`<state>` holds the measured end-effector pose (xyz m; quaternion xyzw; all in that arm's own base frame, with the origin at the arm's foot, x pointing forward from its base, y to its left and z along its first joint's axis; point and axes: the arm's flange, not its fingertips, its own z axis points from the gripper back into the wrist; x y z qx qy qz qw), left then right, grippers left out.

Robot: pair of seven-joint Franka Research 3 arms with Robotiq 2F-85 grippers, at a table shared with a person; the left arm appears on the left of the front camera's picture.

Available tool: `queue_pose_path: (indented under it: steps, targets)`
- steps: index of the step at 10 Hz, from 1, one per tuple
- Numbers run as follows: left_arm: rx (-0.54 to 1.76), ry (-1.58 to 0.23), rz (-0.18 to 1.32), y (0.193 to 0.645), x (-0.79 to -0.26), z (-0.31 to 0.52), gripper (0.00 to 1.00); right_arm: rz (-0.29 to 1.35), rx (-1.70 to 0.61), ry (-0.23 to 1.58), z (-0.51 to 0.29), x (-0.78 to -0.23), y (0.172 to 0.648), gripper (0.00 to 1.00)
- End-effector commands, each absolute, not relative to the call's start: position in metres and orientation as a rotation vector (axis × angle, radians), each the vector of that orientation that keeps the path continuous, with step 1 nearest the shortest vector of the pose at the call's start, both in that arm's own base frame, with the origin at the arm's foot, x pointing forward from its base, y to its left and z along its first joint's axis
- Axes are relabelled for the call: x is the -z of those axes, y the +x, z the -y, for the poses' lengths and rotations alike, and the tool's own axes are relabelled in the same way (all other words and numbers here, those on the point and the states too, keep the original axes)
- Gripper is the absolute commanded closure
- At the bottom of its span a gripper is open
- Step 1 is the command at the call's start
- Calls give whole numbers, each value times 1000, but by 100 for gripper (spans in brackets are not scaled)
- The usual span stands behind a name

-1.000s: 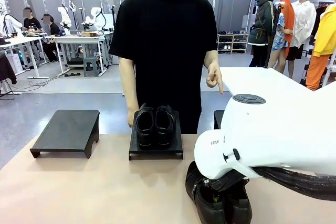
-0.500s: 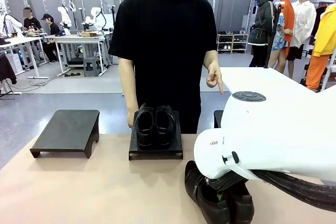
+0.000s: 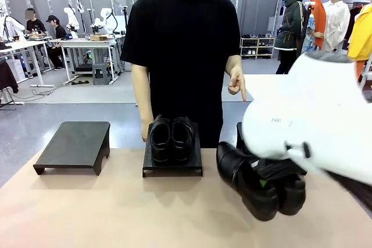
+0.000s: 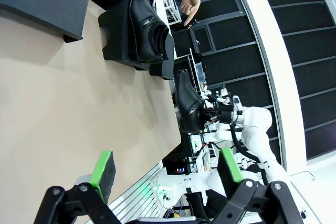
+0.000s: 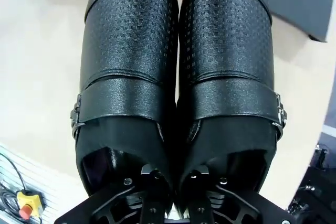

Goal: Place the shoes on the stand as instructed by the person.
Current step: Pick up another pair of Shoes and place it on the Shoes Stand indicated by the person.

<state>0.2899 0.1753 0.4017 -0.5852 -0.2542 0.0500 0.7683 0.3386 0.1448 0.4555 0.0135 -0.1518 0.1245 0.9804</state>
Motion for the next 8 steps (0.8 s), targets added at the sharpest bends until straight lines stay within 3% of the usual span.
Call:
queue_pose_path:
  steps: [1,8]
  targets:
    - [-92,-1283,563,290,-402,-176,0,336,-260,66,-127,-472,327,100]
    - [-92,-1283,563,290,-402,-176,0,332,-243,45,-128,-475,333,100]
